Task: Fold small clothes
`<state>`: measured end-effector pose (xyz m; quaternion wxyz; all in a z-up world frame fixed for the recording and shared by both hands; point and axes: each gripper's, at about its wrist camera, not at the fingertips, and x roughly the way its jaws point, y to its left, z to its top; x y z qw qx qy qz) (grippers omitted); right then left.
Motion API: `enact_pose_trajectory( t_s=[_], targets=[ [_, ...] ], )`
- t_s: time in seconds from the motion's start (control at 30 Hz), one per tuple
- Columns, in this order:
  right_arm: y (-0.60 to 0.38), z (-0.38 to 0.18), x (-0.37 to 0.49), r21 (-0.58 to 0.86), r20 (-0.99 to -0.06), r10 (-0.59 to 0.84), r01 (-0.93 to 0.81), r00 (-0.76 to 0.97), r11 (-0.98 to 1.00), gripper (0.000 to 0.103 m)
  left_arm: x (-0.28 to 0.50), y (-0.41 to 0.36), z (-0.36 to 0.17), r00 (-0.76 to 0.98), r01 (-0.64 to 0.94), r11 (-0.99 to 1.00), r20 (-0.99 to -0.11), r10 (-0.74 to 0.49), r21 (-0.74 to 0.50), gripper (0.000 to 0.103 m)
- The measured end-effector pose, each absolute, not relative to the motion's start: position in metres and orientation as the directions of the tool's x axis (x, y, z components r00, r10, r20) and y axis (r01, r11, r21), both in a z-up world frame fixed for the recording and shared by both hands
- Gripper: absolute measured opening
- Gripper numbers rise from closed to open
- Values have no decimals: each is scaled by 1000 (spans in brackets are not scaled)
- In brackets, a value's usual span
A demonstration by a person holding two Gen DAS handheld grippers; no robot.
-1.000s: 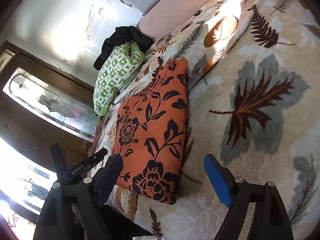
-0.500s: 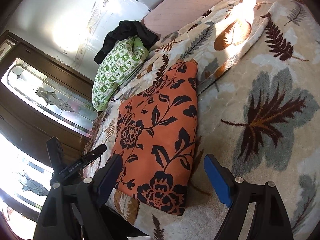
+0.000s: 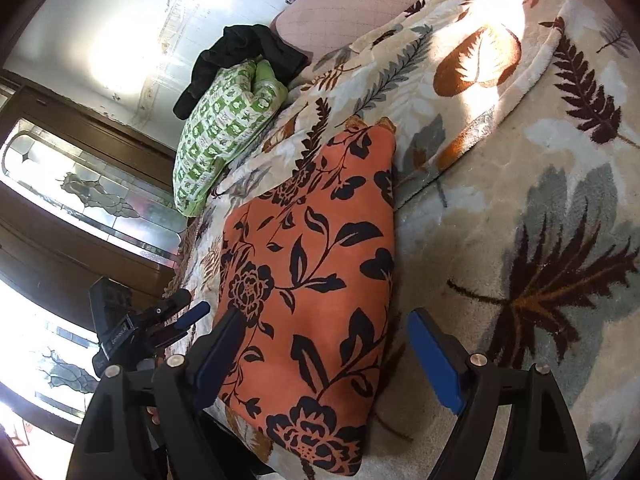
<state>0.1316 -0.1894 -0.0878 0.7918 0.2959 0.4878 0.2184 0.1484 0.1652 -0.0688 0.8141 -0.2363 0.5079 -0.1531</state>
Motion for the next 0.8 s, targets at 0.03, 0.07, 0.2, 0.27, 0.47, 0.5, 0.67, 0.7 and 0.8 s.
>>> enact_pose_trajectory(
  t_s=[0.03,0.07,0.2,0.27,0.47,0.5,0.67,0.7,0.8],
  targets=[
    [-187,-91,138,679,-653,632,-46,417,733,86,152,164,-76,419,1,841,-763,-492,-541,82],
    [-185,-95,143,680,-660,634,-38,403,732,86,154,164,-82,408,-15,846,-776,-481,-533,82],
    [-182,-106,155,699,-657,647,-8,387,715,86,155,165,-94,388,-30,845,-785,-483,-534,82],
    [-181,-107,153,704,-649,653,-18,391,710,86,154,162,-92,389,-20,858,-794,-466,-513,82],
    [-179,-109,151,691,-667,640,-5,383,723,86,152,151,-87,400,8,899,-822,-405,-438,82],
    [-179,-108,150,687,-669,635,-3,386,726,86,151,151,-86,403,14,906,-827,-392,-422,82],
    [-173,-102,147,659,-694,610,-6,382,752,86,148,147,-79,426,47,925,-830,-360,-377,82],
    [-172,-101,147,655,-697,607,-4,381,756,86,148,147,-79,426,50,925,-830,-361,-377,82],
    [-169,-96,145,646,-701,601,-14,385,763,86,146,147,-75,436,62,926,-824,-361,-373,82]
  ],
)
